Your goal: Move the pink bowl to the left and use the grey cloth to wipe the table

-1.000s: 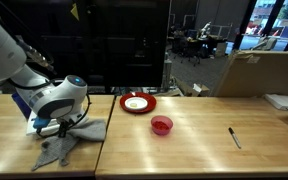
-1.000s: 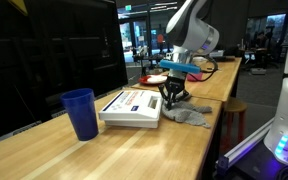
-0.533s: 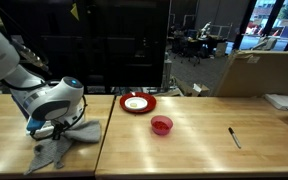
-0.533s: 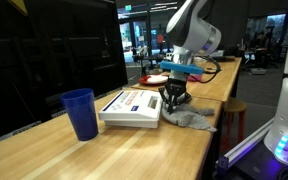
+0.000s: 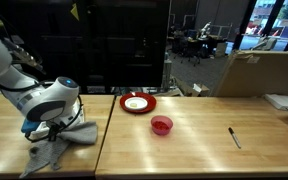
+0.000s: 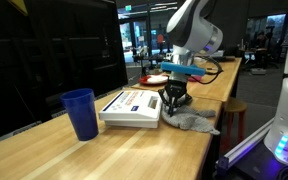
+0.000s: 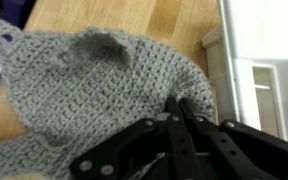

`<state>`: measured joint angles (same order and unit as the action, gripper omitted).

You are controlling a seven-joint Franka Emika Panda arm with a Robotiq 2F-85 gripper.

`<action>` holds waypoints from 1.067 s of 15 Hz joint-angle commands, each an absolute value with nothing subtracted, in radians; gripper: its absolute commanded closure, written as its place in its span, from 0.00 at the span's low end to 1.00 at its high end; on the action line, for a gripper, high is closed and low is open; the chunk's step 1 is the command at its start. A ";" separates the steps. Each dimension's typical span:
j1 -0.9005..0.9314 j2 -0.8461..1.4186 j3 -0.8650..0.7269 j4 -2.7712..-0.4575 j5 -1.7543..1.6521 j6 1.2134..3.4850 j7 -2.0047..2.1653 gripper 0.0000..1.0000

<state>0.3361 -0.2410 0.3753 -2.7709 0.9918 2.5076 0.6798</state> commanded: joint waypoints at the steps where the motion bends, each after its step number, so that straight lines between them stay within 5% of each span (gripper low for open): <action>1: 0.333 -0.249 0.377 -2.782 0.996 2.489 0.706 0.99; 16: 0.157 -0.273 0.266 -2.798 0.620 2.336 0.923 0.99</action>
<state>0.1975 -0.2673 0.2969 -2.7698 0.7051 2.3628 0.8808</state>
